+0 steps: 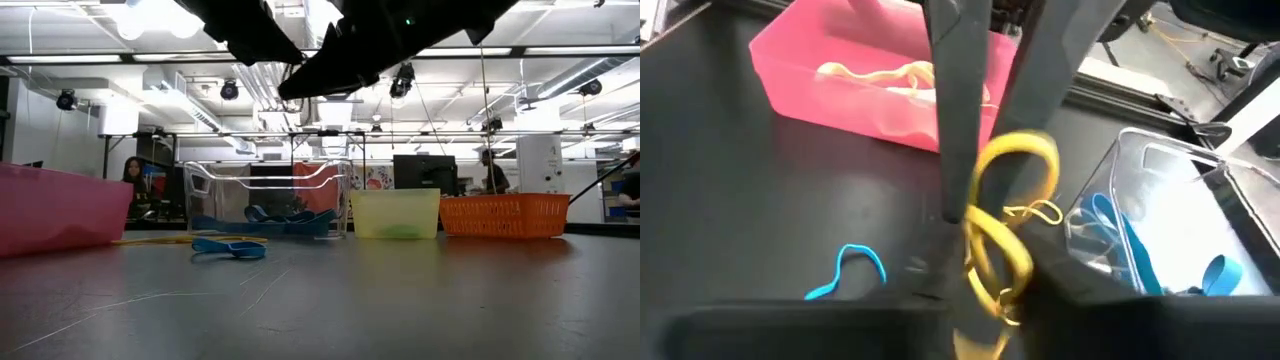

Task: Sort rubber bands into baskets
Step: Put the yellow rubber band into the orange bin

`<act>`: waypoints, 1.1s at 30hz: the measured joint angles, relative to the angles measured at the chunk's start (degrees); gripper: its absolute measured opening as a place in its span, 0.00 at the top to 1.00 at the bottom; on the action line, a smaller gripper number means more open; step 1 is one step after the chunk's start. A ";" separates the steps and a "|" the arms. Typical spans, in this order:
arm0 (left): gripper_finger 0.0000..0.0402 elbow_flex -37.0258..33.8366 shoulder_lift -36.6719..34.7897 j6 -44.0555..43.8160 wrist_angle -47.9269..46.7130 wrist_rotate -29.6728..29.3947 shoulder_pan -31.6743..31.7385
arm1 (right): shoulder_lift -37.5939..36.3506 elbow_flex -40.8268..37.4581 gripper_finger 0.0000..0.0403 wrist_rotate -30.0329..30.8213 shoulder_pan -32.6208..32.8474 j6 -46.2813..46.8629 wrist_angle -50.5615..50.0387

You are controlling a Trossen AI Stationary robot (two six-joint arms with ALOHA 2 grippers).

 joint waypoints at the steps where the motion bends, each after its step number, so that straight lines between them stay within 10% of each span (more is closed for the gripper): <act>1: 1.00 0.00 0.00 0.00 -0.09 0.00 0.00 | 0.00 0.02 0.85 0.06 0.00 -0.40 0.00; 10: 0.80 0.01 -1.31 -2.82 -5.15 -0.18 0.13 | -3.86 -0.12 0.98 0.13 0.00 -0.41 -7.43; 17: 0.58 0.09 -3.48 -9.83 -22.27 -6.82 0.46 | -10.69 5.58 0.98 12.09 -2.65 10.30 -48.54; 23: 0.58 -1.87 -0.20 -16.12 -27.36 -7.88 0.59 | -16.06 3.91 0.98 13.64 -9.04 26.40 -71.47; 33: 0.61 -2.25 8.79 -23.80 -34.00 -6.86 0.59 | -26.07 -4.12 0.88 6.74 -17.49 34.38 -72.61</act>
